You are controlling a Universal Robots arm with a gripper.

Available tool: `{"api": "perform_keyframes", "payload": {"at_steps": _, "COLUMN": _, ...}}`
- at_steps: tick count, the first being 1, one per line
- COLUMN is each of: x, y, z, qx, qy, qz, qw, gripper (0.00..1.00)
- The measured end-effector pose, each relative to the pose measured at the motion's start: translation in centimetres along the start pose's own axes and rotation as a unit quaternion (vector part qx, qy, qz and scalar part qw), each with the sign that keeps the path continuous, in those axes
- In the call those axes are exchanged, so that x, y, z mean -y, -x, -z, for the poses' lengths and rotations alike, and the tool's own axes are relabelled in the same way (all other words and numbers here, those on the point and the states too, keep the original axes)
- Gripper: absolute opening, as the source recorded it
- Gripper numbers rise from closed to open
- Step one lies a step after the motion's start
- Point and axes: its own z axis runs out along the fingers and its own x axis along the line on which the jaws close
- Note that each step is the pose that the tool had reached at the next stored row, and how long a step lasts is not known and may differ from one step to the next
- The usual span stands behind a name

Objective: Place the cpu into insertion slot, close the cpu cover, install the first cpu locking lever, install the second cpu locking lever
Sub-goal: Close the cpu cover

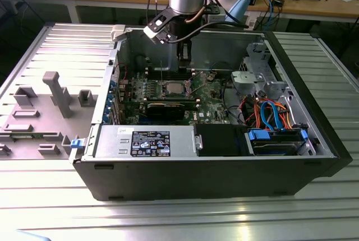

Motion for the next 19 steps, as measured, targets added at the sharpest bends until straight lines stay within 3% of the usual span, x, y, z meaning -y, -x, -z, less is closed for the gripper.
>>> {"api": "perform_keyframes", "payload": {"at_steps": 19, "x": -0.77, "y": 0.01, "z": -0.02, "qx": 0.0000, "qy": -0.0005, "qz": 0.000, "qw": 1.00000, "gripper": 0.11}}
